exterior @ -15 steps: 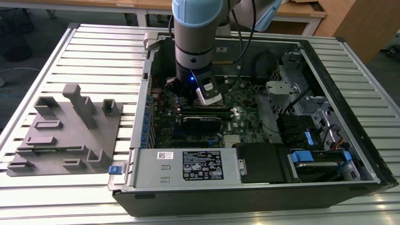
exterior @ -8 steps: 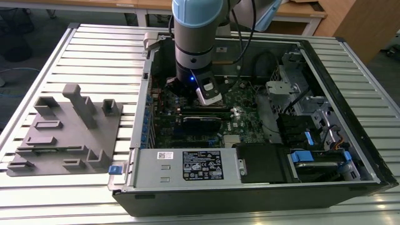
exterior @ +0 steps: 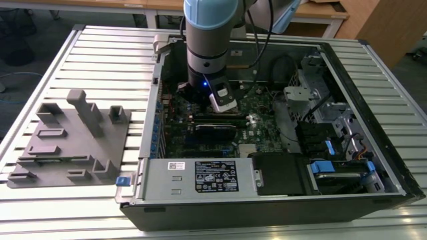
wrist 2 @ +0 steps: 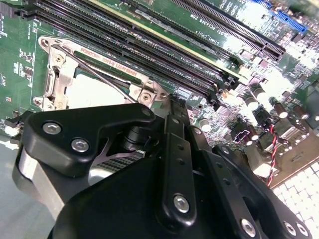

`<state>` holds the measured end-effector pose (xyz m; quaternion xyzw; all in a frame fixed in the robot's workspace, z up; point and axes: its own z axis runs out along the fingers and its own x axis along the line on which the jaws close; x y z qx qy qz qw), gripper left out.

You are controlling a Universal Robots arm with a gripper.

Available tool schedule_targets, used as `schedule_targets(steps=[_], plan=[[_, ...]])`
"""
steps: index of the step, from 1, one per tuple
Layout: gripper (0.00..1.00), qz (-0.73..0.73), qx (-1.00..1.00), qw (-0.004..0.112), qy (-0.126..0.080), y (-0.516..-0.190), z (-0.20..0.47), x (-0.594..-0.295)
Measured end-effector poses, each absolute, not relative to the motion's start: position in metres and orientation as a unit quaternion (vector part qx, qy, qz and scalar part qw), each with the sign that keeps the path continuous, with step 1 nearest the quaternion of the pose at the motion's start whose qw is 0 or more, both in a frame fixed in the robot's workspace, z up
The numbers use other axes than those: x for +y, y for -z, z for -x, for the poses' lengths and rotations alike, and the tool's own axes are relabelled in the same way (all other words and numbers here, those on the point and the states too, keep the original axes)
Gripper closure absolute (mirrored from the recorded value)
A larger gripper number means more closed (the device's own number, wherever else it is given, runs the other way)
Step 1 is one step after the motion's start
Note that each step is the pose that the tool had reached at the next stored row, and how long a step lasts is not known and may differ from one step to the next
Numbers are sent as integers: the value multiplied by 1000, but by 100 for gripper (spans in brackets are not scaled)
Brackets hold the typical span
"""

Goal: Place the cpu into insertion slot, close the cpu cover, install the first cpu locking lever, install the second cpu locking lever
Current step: 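Install the second cpu locking lever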

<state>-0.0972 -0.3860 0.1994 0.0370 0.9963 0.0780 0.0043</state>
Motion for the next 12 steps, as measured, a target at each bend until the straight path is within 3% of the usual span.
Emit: schedule_targets(steps=[12], plan=[[89, -37, 996, 4, -78, -219, 97, -386]])
